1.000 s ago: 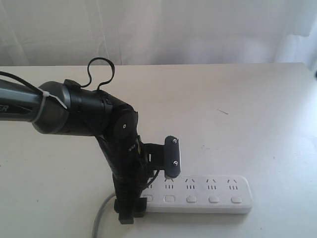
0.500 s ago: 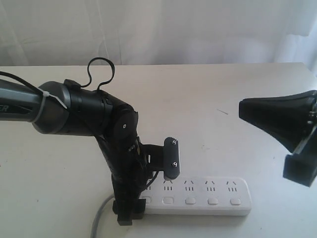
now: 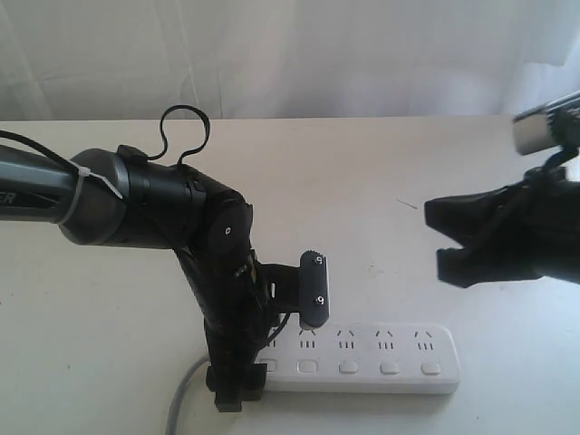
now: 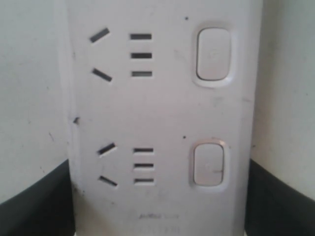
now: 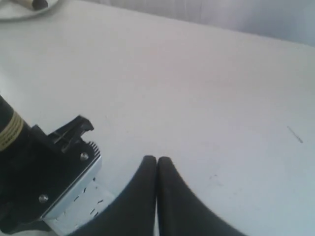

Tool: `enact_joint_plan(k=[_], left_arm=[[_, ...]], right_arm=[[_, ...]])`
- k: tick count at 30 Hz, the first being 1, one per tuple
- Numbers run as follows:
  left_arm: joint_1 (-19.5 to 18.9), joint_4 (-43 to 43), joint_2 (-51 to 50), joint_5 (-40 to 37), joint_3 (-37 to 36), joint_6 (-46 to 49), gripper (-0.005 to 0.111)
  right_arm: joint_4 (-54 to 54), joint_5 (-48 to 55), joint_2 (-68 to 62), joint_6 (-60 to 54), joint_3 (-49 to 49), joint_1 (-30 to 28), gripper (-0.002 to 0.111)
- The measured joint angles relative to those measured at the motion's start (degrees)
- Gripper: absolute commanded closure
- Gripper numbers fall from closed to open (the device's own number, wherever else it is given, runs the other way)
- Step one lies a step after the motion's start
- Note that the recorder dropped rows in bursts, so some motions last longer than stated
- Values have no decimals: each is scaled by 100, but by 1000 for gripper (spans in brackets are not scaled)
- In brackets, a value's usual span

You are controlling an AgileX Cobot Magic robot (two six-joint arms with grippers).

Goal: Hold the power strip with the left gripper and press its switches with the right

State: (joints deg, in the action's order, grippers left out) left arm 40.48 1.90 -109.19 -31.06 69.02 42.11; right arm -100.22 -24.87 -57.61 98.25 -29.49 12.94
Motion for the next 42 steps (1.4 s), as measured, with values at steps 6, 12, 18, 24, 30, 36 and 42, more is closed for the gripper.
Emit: enact_joint_plan(k=[6, 12, 18, 24, 30, 36, 42], left_arm=[[0, 0, 0, 0, 0, 0, 107], [0, -94, 0, -86, 0, 0, 107], [0, -190, 0, -248, 0, -13, 107], [0, -232, 0, -257, 0, -76, 107], [0, -232, 0, -260, 0, -88, 107], [0, -232, 0, -282, 0, -98, 107], [0, -232, 0, -306, 0, -121, 107]], right_arm=[[0, 656, -836, 0, 0, 1215, 108], [11, 1357, -1434, 67, -9, 2141, 108], [11, 1632, -1859, 270, 48, 2548, 108], [11, 1643, -2121, 505, 136, 2637, 108], [11, 1656, -2457, 564, 136, 2637, 108], [25, 1667, -2705, 600, 136, 2637, 108], [25, 1571, -2753, 669, 136, 2637, 108]])
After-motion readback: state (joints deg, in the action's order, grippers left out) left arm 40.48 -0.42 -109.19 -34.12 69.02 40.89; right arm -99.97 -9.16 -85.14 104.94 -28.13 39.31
